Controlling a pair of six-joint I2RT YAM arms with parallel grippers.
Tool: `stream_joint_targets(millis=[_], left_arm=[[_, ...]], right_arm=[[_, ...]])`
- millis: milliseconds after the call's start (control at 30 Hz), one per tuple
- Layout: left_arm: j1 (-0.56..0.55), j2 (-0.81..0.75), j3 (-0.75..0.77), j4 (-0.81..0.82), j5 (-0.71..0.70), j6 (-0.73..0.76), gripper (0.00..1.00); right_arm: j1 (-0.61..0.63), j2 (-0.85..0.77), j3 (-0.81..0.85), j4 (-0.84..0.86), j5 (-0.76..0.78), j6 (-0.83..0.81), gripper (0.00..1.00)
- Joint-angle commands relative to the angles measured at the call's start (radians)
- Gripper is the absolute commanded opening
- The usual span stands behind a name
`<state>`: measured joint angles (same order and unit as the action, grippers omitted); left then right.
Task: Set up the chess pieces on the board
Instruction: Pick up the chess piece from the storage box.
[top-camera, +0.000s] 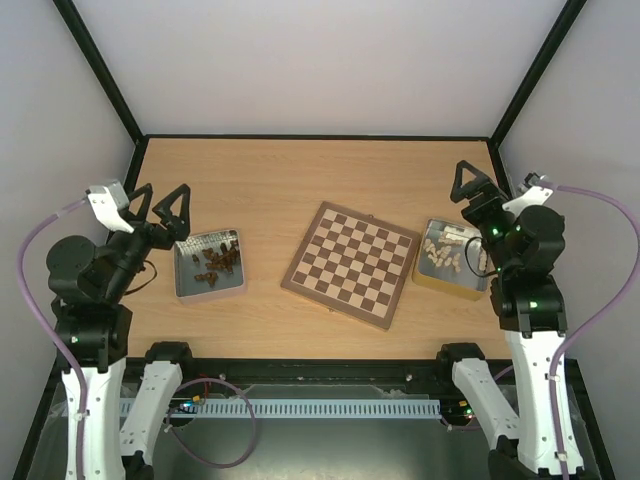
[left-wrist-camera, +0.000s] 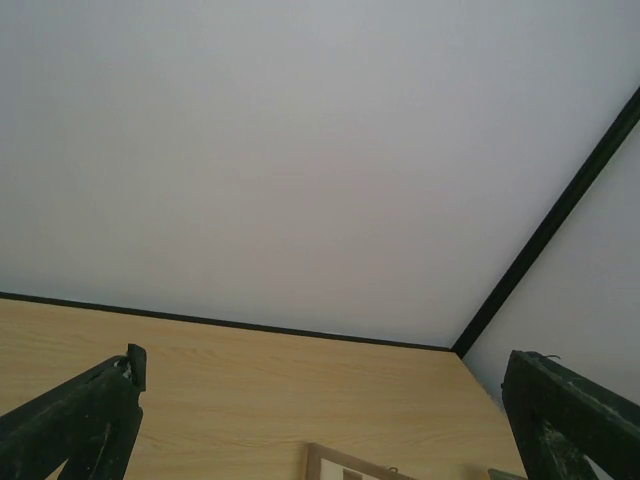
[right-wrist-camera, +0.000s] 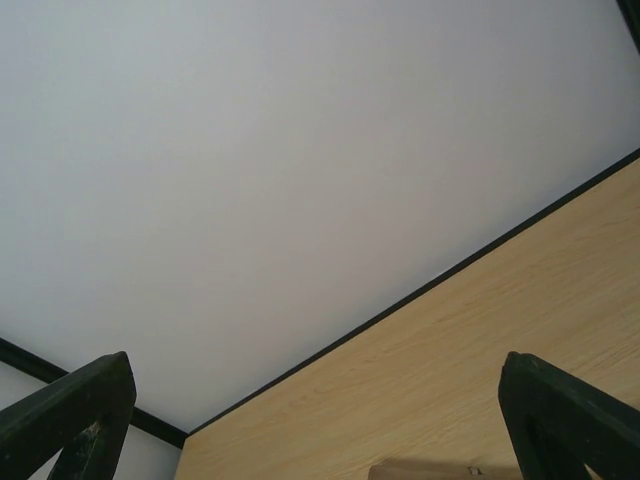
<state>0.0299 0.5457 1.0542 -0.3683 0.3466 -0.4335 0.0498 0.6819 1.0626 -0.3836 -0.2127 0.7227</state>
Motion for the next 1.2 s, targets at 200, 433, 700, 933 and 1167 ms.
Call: stream_joint_targets(millis=[200, 433, 700, 933, 1167], left_arm=[[0.012, -0.023, -0.178, 0.342, 0.25, -0.099, 1.0], [0.014, 0.084, -0.322, 0.442, 0.281, -0.211, 1.0], [0.002, 0.346, -0.304, 0.126, 0.035, -0.174, 0.98], [-0.026, 0.561, -0.243, -0.043, -0.223, -0.173, 0.86], [-0.073, 0.756, -0.208, -0.093, -0.301, -0.146, 0.58]], right_arm=[[-0.016, 0.067, -0.172, 0.265, -0.157, 0.028, 0.98], [-0.017, 0.225, -0.241, 0.423, -0.318, 0.075, 0.96], [0.006, 0.362, -0.274, 0.444, -0.31, 0.079, 0.84], [0.125, 0.447, -0.252, 0.342, -0.162, 0.043, 0.72], [0.203, 0.533, -0.222, 0.256, -0.07, -0.004, 0.56]])
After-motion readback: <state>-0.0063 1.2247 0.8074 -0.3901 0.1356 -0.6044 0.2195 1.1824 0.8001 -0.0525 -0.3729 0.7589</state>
